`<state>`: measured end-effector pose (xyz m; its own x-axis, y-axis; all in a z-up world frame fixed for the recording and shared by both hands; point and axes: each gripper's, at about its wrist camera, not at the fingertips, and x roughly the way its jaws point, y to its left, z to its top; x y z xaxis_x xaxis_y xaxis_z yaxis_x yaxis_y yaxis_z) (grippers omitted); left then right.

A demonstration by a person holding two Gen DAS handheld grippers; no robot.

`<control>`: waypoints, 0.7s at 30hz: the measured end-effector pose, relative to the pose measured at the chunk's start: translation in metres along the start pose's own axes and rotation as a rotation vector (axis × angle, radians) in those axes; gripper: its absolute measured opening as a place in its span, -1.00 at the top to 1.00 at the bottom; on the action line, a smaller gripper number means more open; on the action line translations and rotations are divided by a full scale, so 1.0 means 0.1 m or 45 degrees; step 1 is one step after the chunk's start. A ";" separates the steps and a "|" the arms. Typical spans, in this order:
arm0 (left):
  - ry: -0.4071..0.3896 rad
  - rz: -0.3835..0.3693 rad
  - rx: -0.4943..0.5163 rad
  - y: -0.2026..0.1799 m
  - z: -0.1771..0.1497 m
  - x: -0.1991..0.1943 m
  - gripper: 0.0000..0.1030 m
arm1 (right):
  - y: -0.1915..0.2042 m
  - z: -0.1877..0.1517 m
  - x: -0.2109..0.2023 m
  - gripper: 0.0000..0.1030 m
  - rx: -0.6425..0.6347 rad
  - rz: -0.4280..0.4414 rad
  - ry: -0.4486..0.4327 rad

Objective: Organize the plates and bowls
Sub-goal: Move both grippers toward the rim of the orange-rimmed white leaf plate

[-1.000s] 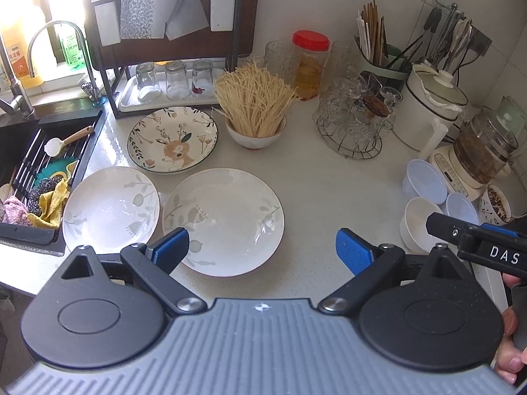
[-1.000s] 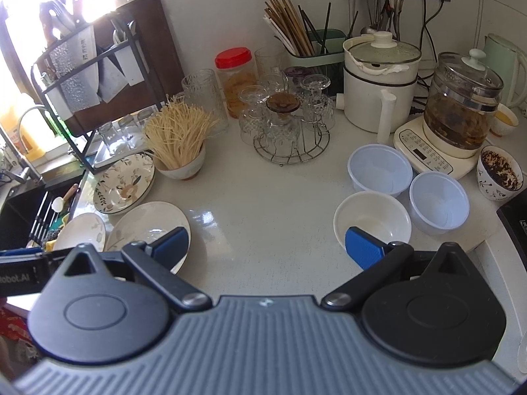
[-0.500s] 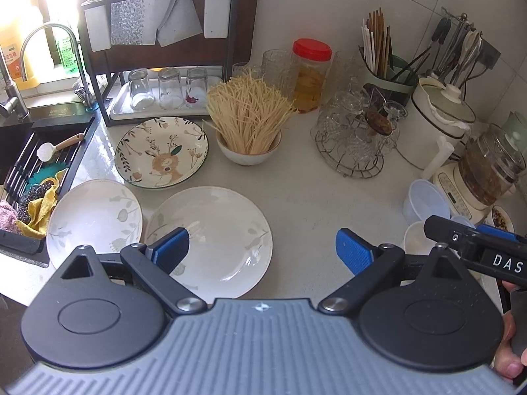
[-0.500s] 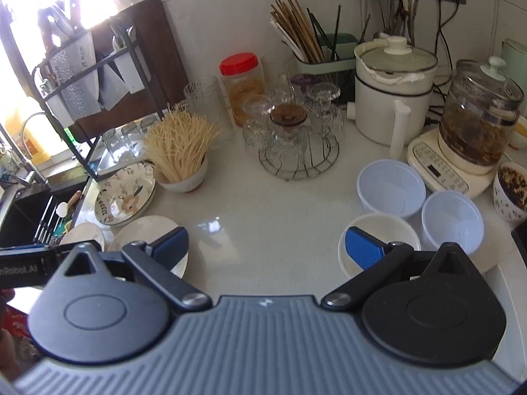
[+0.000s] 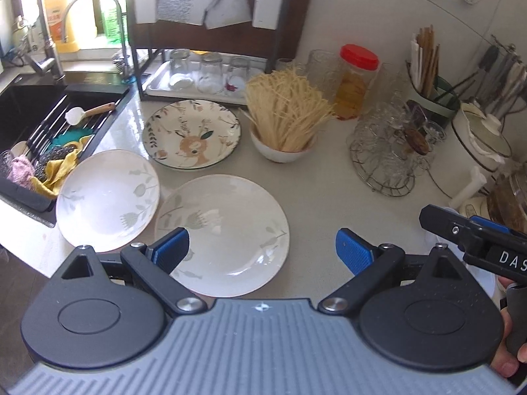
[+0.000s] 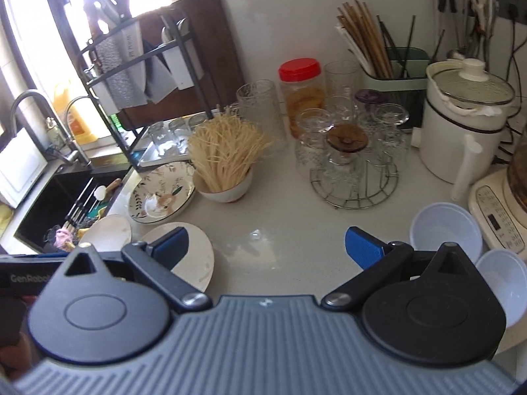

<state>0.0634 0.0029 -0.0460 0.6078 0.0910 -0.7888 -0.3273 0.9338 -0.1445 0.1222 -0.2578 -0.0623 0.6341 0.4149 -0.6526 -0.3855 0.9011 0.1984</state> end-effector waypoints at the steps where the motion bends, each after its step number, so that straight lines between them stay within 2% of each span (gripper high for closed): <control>1: -0.003 0.009 -0.010 0.05 0.01 0.00 -0.90 | 0.03 0.00 0.01 -1.00 -0.008 0.010 0.002; 7: 0.027 0.019 -0.024 0.29 0.15 0.08 -0.90 | 0.19 0.02 0.11 -1.00 0.004 0.090 -0.009; 14: 0.034 0.005 -0.022 0.72 0.34 0.13 -0.90 | 0.54 0.00 0.31 -1.00 0.048 0.066 0.030; 18: 0.036 0.029 0.007 0.97 0.38 0.21 -0.90 | 0.73 0.02 0.40 -1.00 0.083 0.106 0.015; 21: 0.049 0.009 -0.025 1.18 0.38 0.29 -0.90 | 0.88 0.04 0.46 -1.00 0.064 0.105 0.015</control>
<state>0.0702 0.1292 -0.0632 0.5771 0.0838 -0.8124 -0.3457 0.9263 -0.1501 0.1198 -0.1590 -0.0719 0.5937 0.4869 -0.6407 -0.4016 0.8692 0.2883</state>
